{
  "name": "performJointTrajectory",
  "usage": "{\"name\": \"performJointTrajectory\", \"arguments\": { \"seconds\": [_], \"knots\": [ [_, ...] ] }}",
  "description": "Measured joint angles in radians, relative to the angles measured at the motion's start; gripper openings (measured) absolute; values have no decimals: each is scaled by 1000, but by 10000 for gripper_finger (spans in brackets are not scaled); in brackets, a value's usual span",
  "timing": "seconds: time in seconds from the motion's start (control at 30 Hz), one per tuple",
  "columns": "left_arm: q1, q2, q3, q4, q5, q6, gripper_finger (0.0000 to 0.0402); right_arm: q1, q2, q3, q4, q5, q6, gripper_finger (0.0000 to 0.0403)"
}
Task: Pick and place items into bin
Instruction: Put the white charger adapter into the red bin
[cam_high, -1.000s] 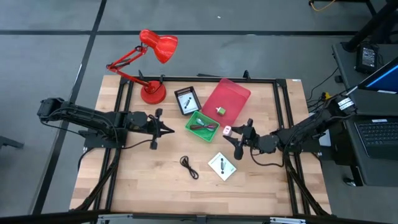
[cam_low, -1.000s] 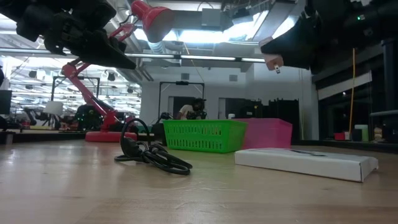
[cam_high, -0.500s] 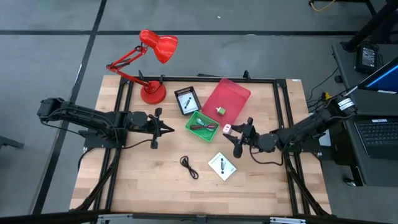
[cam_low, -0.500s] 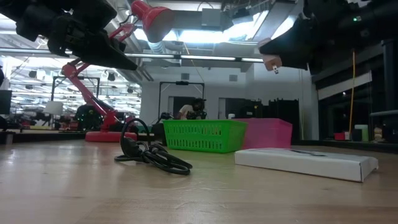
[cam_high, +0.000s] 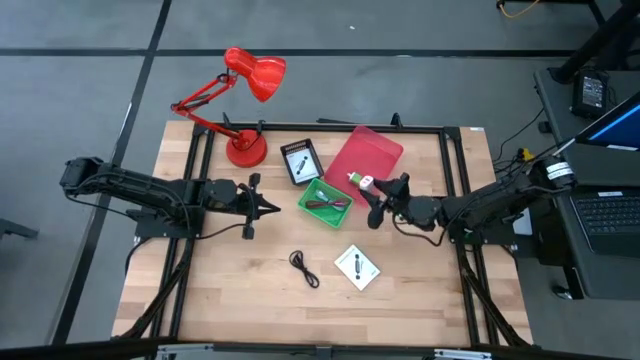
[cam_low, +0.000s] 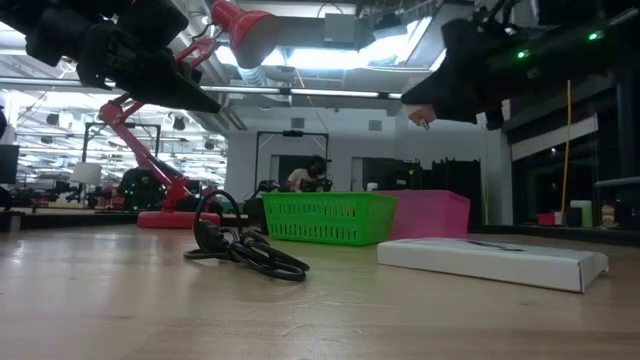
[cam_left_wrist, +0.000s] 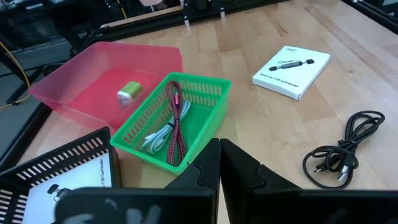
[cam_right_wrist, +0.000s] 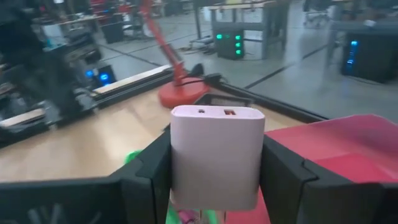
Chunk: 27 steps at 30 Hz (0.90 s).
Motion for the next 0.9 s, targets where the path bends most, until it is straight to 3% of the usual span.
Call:
{"name": "performJointTrajectory", "arguments": {
  "seconds": [0.57,0.9],
  "knots": [
    [0,0,0,0,1,-76,4,-156,3,0,-35,0,57,169],
    [0,0,0,0,1,-76,4,-227,104,80,-108,-1,74,169]
  ]
}}
